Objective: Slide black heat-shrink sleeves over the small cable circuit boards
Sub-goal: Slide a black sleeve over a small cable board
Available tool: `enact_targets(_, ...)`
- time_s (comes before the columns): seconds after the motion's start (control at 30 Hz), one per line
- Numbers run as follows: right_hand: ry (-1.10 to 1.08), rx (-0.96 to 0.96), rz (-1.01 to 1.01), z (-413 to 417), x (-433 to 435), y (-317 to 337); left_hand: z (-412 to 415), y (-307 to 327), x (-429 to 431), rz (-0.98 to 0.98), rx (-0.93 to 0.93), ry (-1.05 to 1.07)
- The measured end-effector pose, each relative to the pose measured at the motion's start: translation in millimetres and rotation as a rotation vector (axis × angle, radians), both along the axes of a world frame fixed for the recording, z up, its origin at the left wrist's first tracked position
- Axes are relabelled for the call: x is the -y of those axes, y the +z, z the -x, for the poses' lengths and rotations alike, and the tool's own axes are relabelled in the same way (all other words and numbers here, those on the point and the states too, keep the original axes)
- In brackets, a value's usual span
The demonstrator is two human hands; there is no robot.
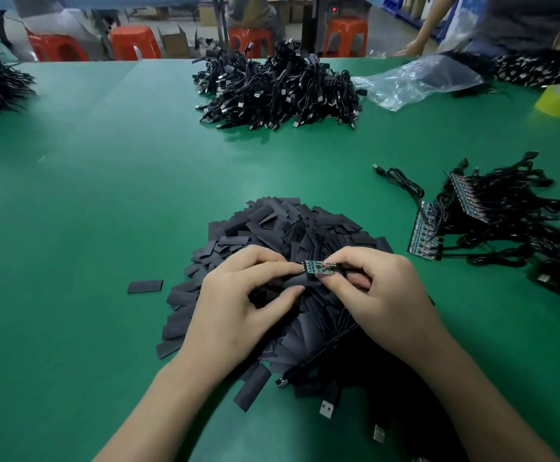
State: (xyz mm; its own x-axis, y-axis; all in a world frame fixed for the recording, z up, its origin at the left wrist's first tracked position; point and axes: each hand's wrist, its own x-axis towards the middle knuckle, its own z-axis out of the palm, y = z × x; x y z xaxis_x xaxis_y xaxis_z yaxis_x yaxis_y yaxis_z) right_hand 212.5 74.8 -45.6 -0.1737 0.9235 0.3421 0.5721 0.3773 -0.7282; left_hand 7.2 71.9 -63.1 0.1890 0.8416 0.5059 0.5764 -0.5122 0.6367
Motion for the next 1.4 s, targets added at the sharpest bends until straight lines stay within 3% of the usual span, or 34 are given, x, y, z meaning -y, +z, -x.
enact_targets(0.23, -0.003, -0.051, 0.041, -0.6, -2.0, -3.9, -2.1, -12.5, -3.6, -0.201, -0.095, 0.014)
enact_targets(0.43, -0.070, -0.080, 0.022, -7.8, -2.4, 0.4, 2.4, -10.0, -7.4, -0.116, 0.030, 0.097)
enact_targets(0.53, -0.095, -0.003, -0.031, -4.2, -1.0, -0.3, 3.5, -8.5, -8.0, -0.100, 0.055, 0.103)
enact_targets(0.83, -0.031, -0.022, 0.034, -4.1, 0.2, 0.3, -0.4, -6.5, -8.5, -0.058, 0.144, 0.094)
enact_targets(1.4, 0.051, 0.029, 0.113, -6.9, 1.3, 2.6, 5.3, -7.6, -8.9, -0.116, -0.014, -0.020)
